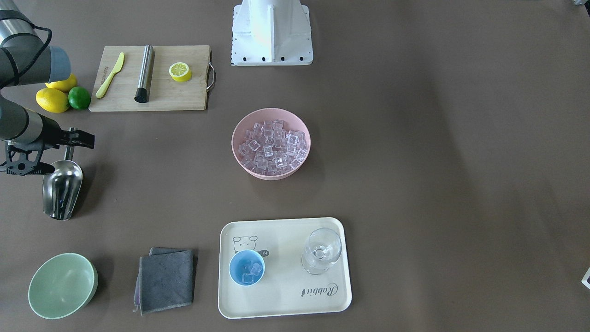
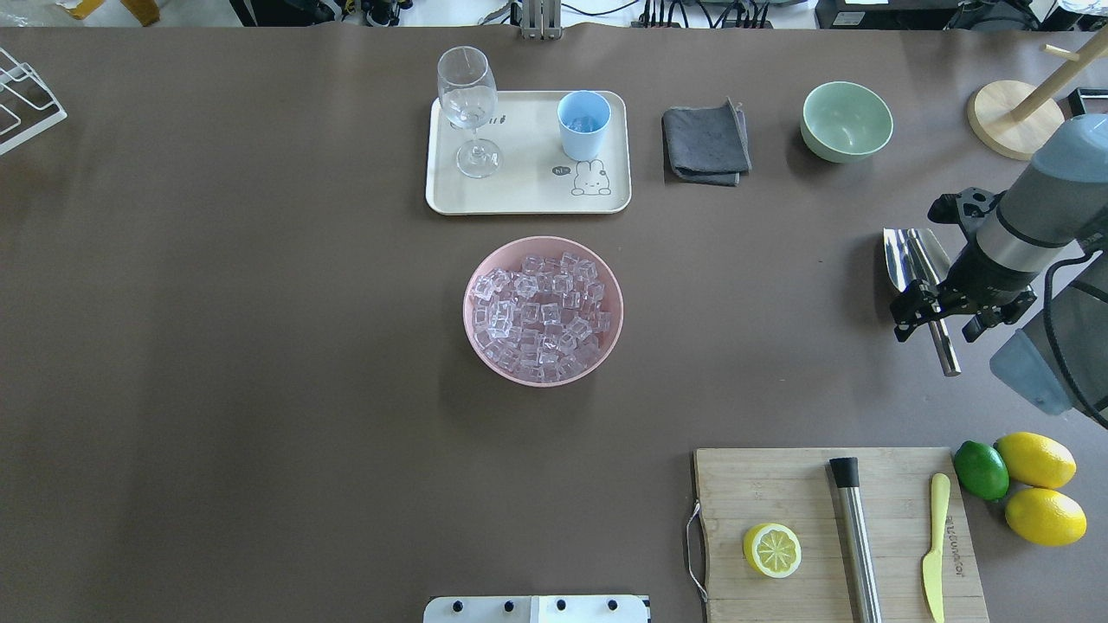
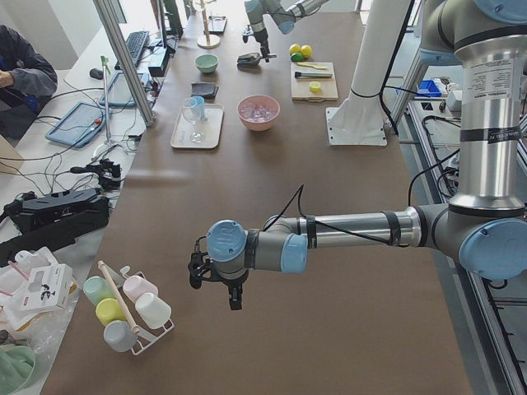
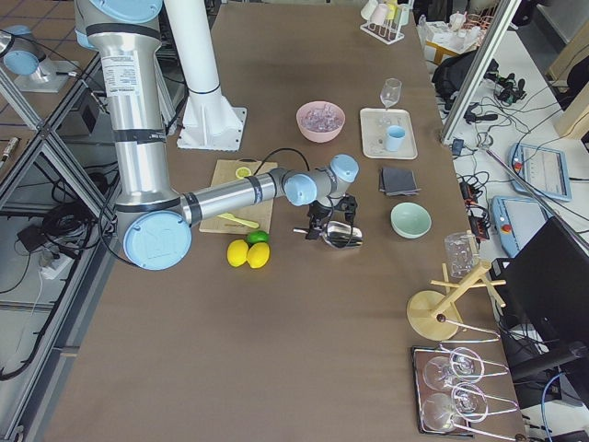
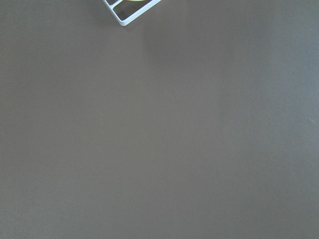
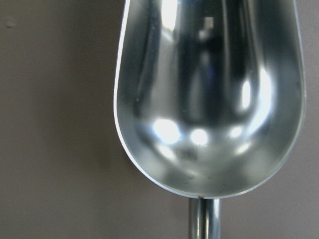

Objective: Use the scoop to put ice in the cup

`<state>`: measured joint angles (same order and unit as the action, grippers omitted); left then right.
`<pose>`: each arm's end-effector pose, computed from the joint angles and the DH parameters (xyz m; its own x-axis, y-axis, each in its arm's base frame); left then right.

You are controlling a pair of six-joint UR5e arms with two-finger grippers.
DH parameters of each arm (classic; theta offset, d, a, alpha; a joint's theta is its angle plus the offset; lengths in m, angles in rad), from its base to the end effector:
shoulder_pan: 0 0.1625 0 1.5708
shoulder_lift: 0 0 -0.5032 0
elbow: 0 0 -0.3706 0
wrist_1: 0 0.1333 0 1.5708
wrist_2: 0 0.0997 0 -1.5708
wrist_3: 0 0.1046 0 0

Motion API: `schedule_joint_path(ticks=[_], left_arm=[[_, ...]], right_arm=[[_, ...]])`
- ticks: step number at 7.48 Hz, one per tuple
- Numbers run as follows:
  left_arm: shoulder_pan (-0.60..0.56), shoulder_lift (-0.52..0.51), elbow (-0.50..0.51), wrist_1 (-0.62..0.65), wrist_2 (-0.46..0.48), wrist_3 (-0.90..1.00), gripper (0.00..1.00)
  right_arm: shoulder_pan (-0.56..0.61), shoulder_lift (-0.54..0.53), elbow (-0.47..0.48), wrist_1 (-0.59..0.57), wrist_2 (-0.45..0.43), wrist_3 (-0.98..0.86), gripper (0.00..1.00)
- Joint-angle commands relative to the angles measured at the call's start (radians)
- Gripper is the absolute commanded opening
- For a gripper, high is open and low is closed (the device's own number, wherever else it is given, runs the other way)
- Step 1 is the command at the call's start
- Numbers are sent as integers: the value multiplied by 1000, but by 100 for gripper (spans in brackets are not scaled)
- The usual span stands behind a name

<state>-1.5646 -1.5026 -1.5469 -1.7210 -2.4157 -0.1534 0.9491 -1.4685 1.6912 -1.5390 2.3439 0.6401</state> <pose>-0.0524 -0.4386 0.7621 0.6567 -0.1055 -0.7467 0.0953 0.9938 -0.0567 -0.2586 -0.4644 0.6286 0.7212 0.0209 0.6924 0.1657 0.9653 -0.2018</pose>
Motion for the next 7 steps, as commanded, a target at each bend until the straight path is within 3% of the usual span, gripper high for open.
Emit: schedule_joint_path(ticks=[1,3,6,7], left_arm=[[0,-1,1,0,0,0,98],[0,-1,1,0,0,0,98],[0,-1,-2,0,-3,0,99],[0,-1,1,0,-2,0,99]], right_arm=[[161,10,86,39,-26,-11,100],[328,-16,153,23,-41,-81,100],[573,-38,140,-258,-38,-649,100],[655,-91,81,-248,-34,-710,100]])
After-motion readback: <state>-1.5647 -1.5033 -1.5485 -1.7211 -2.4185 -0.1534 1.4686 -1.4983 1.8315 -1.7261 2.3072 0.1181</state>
